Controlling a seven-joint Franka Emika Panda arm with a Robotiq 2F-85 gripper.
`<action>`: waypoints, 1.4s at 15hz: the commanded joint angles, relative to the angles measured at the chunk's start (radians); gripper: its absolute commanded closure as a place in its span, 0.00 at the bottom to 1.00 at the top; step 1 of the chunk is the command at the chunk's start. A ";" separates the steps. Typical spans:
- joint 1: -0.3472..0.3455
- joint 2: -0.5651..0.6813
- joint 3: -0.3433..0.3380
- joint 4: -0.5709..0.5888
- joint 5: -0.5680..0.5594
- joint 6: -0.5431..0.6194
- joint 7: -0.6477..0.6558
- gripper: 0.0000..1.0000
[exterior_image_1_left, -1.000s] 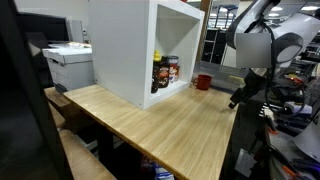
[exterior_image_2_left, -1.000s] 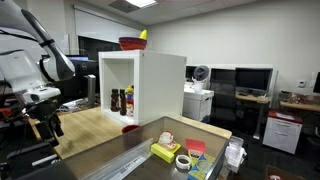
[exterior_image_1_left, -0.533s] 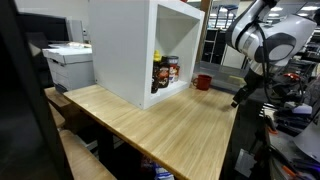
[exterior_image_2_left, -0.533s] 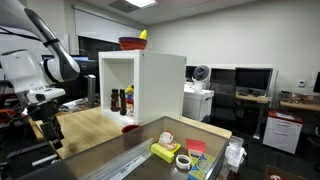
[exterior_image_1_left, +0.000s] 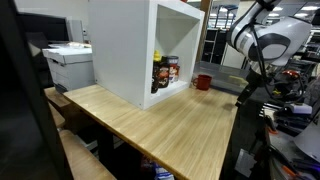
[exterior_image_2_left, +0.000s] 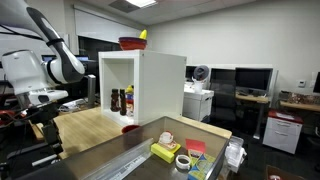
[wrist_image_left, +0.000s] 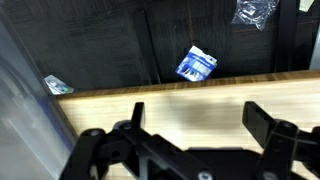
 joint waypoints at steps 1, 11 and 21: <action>-0.071 0.024 0.053 0.000 0.029 0.008 -0.083 0.00; -0.069 0.016 0.069 0.001 0.008 0.010 -0.045 0.00; -0.061 0.040 0.088 -0.009 0.007 0.005 0.020 0.00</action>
